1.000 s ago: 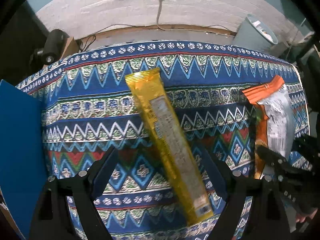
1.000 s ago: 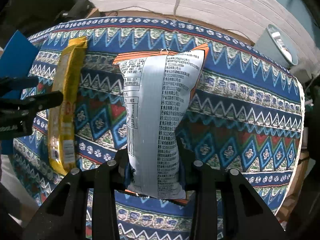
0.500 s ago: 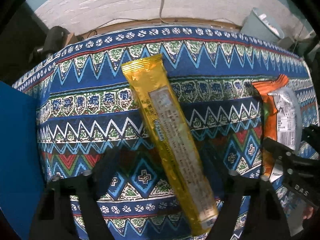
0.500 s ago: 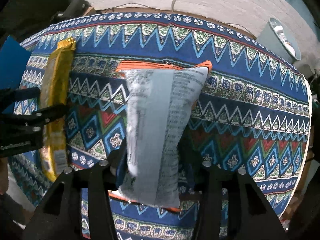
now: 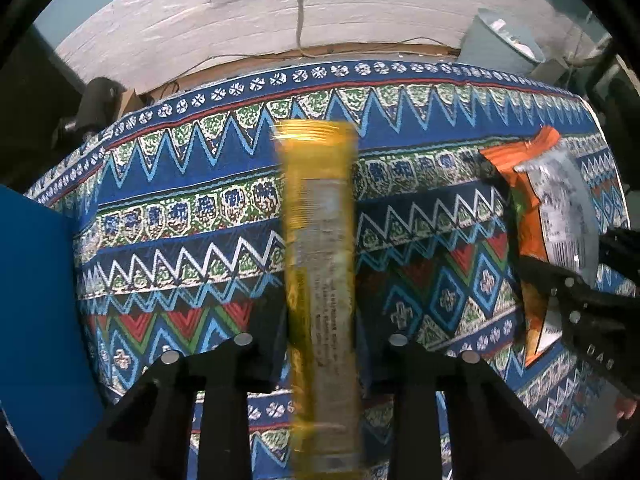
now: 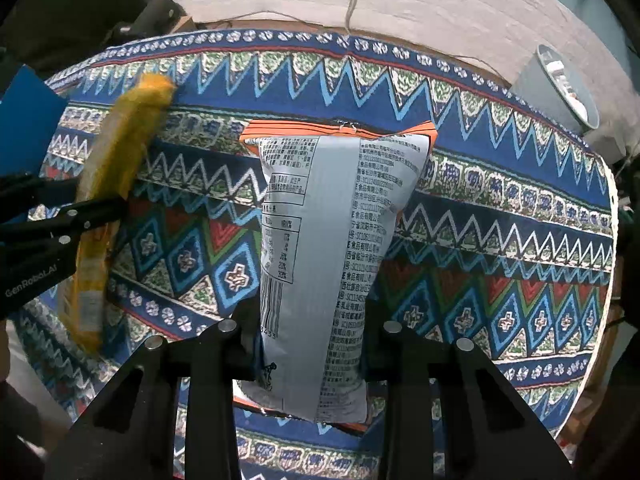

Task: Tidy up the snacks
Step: 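Grasp gold wafer bar with left tool while right tool lifts white-orange bag, then carry gold bar and white-orange bag over the box with both tools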

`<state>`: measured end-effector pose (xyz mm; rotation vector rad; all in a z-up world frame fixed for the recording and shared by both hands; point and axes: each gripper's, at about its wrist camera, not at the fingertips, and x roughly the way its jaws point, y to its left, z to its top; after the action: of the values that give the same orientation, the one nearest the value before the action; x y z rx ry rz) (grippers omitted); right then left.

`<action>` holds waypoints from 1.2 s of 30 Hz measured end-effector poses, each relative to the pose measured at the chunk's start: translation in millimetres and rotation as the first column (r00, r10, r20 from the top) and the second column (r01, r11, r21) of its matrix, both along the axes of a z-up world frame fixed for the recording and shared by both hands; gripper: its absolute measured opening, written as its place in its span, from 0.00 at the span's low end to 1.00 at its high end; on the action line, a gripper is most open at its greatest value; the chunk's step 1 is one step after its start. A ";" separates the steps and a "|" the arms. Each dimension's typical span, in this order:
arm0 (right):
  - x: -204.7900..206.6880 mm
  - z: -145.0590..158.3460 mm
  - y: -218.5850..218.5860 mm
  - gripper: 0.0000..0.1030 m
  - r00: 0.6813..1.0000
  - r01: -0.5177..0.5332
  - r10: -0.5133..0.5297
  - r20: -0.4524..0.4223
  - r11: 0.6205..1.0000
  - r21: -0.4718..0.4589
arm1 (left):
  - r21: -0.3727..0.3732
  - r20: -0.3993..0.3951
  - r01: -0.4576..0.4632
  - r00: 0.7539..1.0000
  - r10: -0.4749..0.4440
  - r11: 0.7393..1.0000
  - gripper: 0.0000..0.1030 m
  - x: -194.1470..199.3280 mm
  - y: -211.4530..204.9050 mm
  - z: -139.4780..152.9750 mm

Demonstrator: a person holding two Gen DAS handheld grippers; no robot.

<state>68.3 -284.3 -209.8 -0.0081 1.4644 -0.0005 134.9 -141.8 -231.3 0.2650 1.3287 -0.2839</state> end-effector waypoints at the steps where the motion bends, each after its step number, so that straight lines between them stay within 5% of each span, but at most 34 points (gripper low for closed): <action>1: -0.5 2.6 1.4 0.30 1.000 -0.002 0.002 0.003 1.000 0.000 | 0.007 0.009 0.009 1.000 -0.009 1.000 0.28 -2.0 1.2 3.3; 17: -19.2 73.1 34.9 0.30 0.995 -0.051 0.049 0.084 0.998 0.027 | -0.029 0.140 0.028 0.990 -0.024 0.999 0.28 -54.4 42.0 85.4; 36: -33.9 152.5 107.6 0.30 0.960 -0.180 0.163 0.226 0.982 0.059 | -0.029 0.332 0.055 0.942 -0.042 0.998 0.28 -101.7 94.0 164.9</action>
<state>34.4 -176.7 -57.3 -0.0688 1.2369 0.1928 33.1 -47.8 -66.4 0.2996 0.9833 -0.2916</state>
